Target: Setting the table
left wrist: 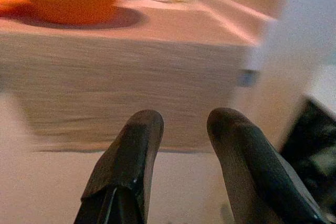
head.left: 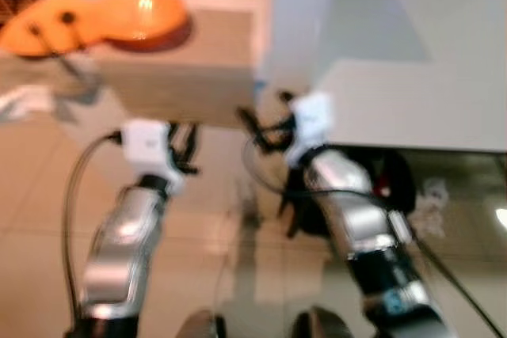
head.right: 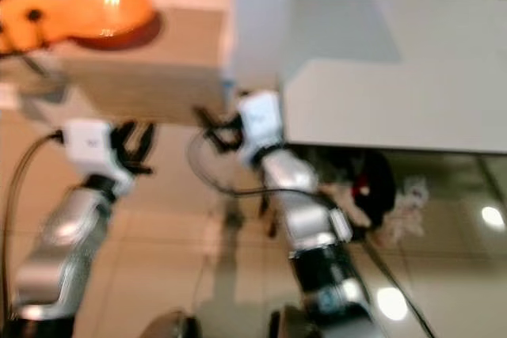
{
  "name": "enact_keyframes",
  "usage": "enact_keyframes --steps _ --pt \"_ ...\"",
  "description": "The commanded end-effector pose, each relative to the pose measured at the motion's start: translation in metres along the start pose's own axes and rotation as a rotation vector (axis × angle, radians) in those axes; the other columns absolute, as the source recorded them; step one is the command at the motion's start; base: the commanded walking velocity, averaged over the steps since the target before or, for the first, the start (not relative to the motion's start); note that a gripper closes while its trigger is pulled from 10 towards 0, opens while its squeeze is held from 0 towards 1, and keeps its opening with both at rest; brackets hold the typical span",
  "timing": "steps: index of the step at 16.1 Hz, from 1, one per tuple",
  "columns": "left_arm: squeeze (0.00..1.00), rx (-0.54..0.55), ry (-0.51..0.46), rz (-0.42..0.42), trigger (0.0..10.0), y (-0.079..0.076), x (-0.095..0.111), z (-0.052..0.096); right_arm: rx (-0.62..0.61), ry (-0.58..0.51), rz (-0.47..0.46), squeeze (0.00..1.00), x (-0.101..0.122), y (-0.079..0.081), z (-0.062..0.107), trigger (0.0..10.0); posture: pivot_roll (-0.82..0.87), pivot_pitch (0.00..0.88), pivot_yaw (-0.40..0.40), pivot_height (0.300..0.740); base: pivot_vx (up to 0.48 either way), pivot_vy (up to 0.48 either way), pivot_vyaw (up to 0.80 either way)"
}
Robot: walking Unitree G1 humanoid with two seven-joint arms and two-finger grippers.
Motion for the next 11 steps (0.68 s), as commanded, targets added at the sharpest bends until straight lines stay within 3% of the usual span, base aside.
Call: enact_keyframes --steps 1,2,3,5,6,8,10,11 --pt "0.00 -0.023 0.001 -0.002 10.0 -0.007 -0.001 -0.001 -0.025 0.012 0.005 0.14 -0.003 -0.010 0.004 10.0 -0.04 0.102 0.012 0.740 0.000 0.480 0.00" --pt "0.00 -0.023 0.000 -0.002 10.0 -0.007 -0.001 -0.001 -0.025 0.012 0.004 0.14 -0.003 -0.010 0.004 10.0 -0.04 0.102 0.013 0.740 0.000 0.480 0.00" --pt "0.00 -0.023 0.001 -0.006 10.0 -0.007 -0.002 -0.001 -0.025 0.013 0.001 0.00 -0.004 -0.010 0.004 10.0 -0.04 0.103 0.016 0.740 0.000 0.480 0.00" --pt "0.00 -0.040 -0.041 -0.017 10.0 -0.009 0.002 0.001 -0.032 0.025 -0.002 0.00 -0.005 -0.010 0.004 10.0 -0.05 0.105 0.018 0.740 0.000 0.000 0.00" --pt "0.00 -0.054 -0.060 0.006 10.0 -0.011 0.004 0.003 -0.038 0.024 -0.021 0.00 -0.005 -0.012 0.005 10.0 -0.05 0.104 0.017 0.740 0.000 0.000 0.00" --pt "0.00 -0.052 -0.064 -0.029 10.0 -0.010 0.006 0.004 -0.049 -0.003 -0.077 0.00 -0.002 -0.016 0.006 10.0 -0.05 0.107 0.016 0.740 0.000 0.000 0.28" --pt "0.00 -0.067 -0.078 -0.029 10.0 -0.011 0.009 0.006 -0.021 -0.073 -0.048 0.00 0.010 -0.015 0.006 10.0 -0.04 0.110 0.018 0.740 0.480 0.000 0.40" --pt "0.00 -0.069 -0.081 -0.030 10.0 -0.012 0.009 0.006 -0.019 -0.056 -0.069 0.00 0.010 -0.015 0.005 10.0 -0.04 0.110 0.018 0.740 0.480 0.000 0.00"
Point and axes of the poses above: a point about 5 cm out from each wrist's last joint towards the gripper, its own z axis pointing back from the gripper into the wrist, its own x axis along the axis of the wrist's last joint, y = z × x, the point moved 1 cm from there along -z, pointing out of the wrist towards the gripper, and after that the axes turned 14 degrees about z, right-handed, at the moved point
